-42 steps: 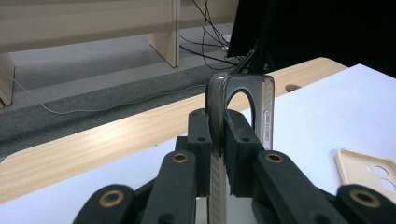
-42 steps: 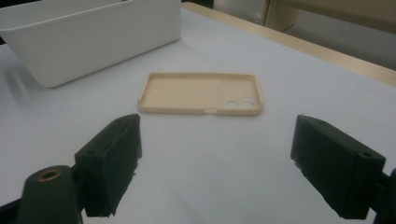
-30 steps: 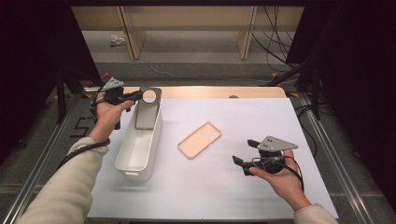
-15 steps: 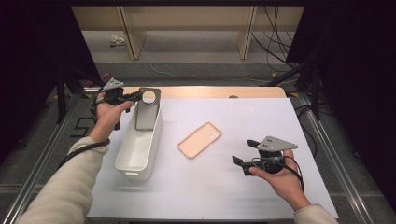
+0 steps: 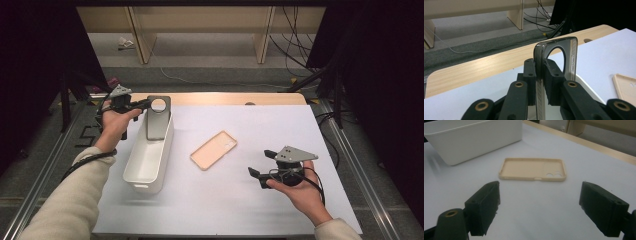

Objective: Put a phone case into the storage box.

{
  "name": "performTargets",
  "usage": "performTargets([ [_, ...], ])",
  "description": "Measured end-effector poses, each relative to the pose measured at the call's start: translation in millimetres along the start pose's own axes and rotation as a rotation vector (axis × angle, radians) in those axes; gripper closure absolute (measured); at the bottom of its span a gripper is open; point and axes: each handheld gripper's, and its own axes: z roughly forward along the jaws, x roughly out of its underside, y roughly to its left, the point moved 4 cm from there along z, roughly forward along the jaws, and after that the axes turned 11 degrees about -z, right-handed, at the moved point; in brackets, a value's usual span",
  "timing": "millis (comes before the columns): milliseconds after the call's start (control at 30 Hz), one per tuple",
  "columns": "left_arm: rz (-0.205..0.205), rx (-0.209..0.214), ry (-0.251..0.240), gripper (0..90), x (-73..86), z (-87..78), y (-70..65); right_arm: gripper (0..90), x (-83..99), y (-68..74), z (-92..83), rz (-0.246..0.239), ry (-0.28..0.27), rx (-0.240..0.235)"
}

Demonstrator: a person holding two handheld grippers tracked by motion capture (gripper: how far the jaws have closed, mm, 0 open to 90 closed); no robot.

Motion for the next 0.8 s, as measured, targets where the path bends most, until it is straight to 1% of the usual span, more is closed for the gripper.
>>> performTargets([
  [167, -0.004, -0.005, -0.001, 79.6, -0.6, 0.7, 0.5, 17.8, 0.1, 0.1, -0.1, -0.001, 0.001, -0.001],
  [500, 0.008, -0.023, 0.016, 77.9, -1.0, 3.1, 2.2, 18.1, 0.3, 0.1, 0.4, -0.001, 0.002, -0.002],
  [800, 0.023, -0.077, 0.048, 73.8, -1.9, 8.1, 1.1, 18.0, 0.3, 0.0, 0.6, 0.001, 0.000, -0.003],
])
